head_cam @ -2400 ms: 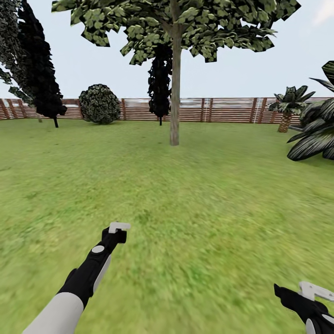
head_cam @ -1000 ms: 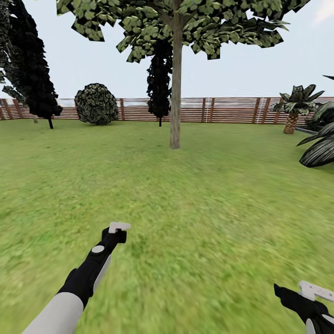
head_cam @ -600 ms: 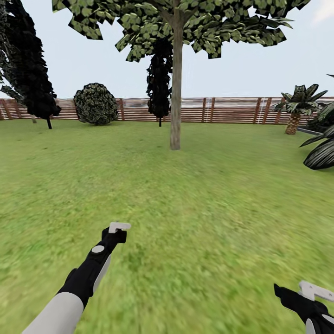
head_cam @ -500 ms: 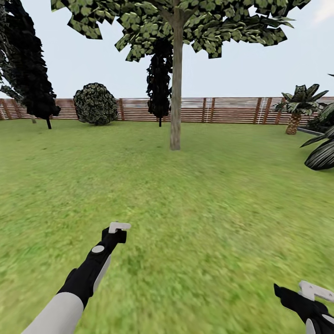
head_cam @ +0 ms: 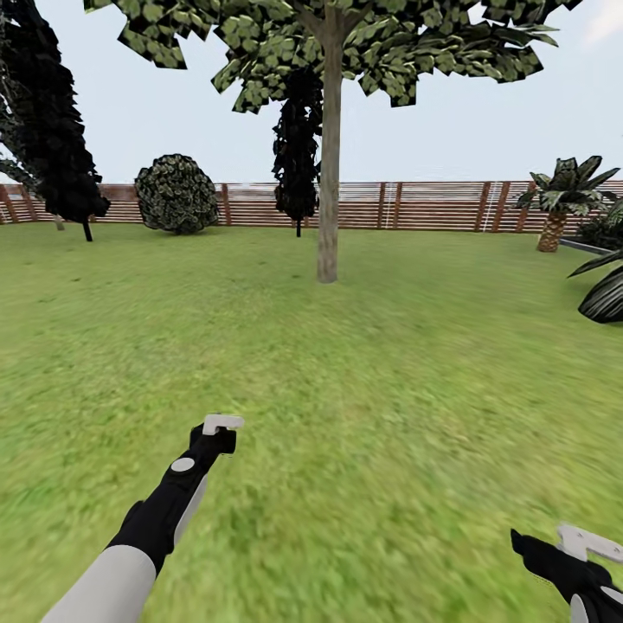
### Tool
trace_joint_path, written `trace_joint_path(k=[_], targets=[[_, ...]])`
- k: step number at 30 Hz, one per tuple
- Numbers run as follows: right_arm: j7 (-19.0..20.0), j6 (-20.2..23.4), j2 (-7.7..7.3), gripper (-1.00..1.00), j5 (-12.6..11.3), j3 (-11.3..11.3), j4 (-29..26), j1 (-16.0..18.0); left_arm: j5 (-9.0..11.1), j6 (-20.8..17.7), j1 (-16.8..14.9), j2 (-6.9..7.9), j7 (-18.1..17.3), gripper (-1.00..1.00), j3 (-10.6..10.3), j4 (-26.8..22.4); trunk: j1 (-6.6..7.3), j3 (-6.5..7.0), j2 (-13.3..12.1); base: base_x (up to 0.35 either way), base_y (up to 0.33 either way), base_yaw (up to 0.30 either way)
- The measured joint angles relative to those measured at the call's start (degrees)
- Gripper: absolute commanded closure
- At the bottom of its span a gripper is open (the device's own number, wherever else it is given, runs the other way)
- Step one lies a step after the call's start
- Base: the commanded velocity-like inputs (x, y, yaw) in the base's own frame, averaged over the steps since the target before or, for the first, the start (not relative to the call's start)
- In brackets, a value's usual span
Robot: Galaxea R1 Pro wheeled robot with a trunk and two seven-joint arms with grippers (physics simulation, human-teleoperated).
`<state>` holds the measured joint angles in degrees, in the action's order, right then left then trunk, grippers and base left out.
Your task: In the garden, pick up the pesticide atomizer on the floor and spray pesticide onto both trees until each tree trunk is fully covered.
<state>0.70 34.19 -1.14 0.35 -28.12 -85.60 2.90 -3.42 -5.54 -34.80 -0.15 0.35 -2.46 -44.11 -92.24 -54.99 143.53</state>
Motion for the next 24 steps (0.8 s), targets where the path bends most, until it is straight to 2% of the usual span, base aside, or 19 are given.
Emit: trace_joint_path(k=[24], targets=[[0.0,0.0,0.00,-1.00,0.0,0.0,0.0,0.0,0.0,0.0,0.0,0.04,0.0,1.00,0.0,0.0,0.00,0.00,0.0,0.329,0.000,0.000]])
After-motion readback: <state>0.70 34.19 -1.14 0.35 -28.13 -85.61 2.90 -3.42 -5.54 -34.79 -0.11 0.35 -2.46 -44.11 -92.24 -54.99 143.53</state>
